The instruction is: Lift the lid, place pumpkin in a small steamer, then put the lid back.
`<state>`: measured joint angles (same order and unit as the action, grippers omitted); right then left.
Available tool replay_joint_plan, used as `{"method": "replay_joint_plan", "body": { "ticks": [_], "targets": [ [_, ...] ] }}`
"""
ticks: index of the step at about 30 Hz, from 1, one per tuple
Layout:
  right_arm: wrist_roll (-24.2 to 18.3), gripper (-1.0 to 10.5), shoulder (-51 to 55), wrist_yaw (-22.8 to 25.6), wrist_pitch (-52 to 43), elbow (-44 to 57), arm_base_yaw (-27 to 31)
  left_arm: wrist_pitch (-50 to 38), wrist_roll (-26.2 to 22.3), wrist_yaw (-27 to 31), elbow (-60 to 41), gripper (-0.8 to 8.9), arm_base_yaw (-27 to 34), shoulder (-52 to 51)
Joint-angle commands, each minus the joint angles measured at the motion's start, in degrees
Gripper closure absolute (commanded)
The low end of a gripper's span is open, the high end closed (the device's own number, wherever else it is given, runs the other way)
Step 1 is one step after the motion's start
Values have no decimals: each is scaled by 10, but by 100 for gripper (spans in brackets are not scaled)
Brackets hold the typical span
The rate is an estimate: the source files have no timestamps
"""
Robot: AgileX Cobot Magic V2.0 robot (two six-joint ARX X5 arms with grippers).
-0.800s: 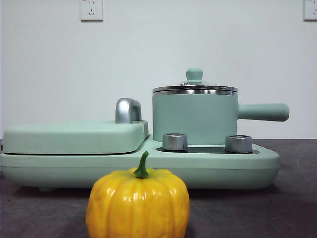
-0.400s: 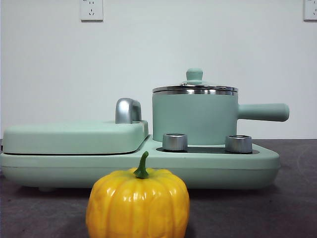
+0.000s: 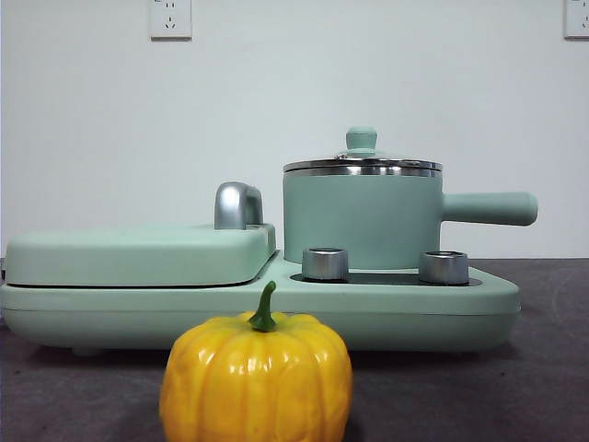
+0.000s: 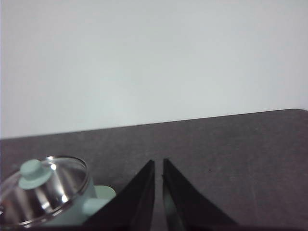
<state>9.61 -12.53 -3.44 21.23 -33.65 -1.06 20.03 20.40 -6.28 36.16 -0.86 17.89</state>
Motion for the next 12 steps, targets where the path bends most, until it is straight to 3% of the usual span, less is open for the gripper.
{"method": "replay_joint_plan", "body": {
  "ticks": [1,6,12],
  "targets": [
    [-45,920,-26,-2,5,-25,1,-3,-31,-1,26,804,1,28],
    [-76,920,-83,-11,21,-64,1,-3,-78,-1,63,804,1,80],
    [-78,920,-158,-51,43,-106,1,-3,-100,-1,100,804,1,146]
  ]
}}
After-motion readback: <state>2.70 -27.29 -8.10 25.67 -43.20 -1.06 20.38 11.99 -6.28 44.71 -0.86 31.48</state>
